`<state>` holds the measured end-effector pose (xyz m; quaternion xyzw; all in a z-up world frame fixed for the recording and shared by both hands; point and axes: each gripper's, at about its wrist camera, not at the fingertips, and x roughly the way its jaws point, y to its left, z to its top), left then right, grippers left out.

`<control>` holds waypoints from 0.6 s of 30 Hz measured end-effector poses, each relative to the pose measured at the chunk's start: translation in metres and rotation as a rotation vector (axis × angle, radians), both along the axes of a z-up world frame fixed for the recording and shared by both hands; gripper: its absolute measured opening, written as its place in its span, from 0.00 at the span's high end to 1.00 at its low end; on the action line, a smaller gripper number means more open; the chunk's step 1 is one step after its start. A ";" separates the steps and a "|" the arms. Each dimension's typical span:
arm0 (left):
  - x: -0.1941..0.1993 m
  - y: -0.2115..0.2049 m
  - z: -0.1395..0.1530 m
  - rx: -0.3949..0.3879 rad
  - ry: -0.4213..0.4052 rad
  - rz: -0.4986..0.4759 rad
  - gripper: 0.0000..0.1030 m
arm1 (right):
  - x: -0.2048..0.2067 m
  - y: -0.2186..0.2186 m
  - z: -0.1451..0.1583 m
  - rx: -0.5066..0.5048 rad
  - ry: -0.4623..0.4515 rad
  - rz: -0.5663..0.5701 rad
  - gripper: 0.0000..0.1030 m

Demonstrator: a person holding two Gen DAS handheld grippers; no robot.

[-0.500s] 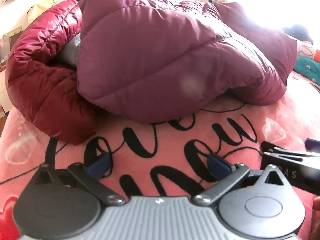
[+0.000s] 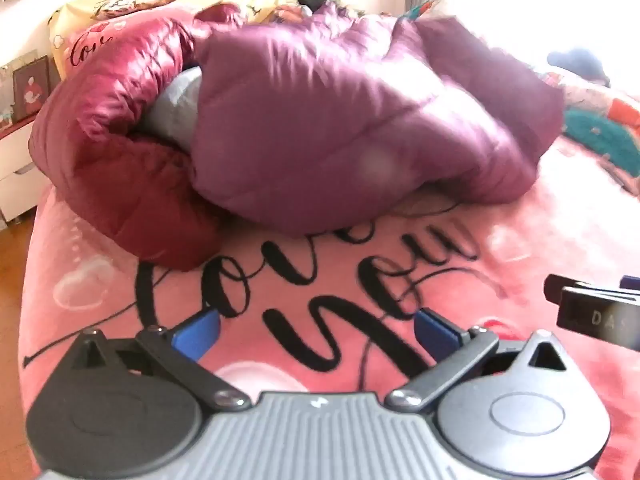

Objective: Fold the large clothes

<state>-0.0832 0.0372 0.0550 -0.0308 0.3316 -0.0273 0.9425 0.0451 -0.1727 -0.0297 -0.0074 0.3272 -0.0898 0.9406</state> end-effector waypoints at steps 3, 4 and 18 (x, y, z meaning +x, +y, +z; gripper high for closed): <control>-0.030 0.010 0.035 0.026 -0.060 -0.037 0.01 | -0.018 -0.014 0.022 0.017 -0.025 -0.012 0.00; -0.039 0.013 0.048 0.039 -0.077 -0.049 0.01 | -0.025 -0.019 0.031 0.024 -0.029 -0.019 0.00; -0.101 0.034 0.198 0.071 -0.264 -0.170 0.01 | -0.159 -0.052 0.178 0.034 -0.254 -0.063 0.00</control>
